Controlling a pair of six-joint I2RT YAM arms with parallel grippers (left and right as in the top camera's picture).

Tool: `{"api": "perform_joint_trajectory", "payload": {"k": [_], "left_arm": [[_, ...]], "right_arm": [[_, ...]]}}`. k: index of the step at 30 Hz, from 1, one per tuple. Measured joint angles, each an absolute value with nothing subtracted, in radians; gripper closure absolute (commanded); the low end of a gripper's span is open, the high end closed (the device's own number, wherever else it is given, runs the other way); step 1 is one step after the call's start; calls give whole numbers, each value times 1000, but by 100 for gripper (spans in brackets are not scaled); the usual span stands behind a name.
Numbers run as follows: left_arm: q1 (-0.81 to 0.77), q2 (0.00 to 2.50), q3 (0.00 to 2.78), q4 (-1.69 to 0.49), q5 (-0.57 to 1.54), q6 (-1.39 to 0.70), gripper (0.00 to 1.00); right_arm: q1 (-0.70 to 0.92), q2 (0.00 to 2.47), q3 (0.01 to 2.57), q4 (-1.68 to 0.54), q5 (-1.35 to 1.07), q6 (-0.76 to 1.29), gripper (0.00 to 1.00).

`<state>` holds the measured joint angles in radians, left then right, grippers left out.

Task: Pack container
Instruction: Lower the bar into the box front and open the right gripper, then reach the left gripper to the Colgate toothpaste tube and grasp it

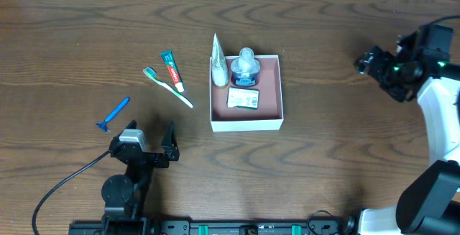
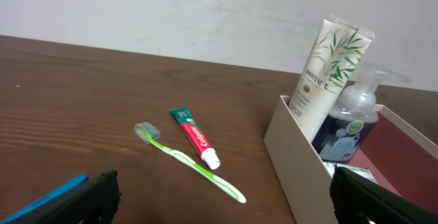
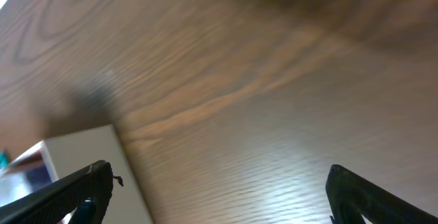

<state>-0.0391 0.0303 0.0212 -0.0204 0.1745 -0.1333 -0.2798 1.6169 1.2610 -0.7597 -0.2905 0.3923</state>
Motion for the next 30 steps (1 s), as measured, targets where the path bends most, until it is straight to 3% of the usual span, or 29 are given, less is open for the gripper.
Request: {"api": "perform_joint_trajectory", "payload": {"k": [10,22,30], "left_arm": [[-39,80,105,-169,252,-185,2],[-39,646,776,-620,274,-214,2],[-39,839,898,-702,357,-214,2]], "right_arm": [[-336,1617,1261,-775,-260,402,1],[-336,1617,1260,-775,-254,402,1],[-336,1617,1260,-775,-253,402,1]]}}
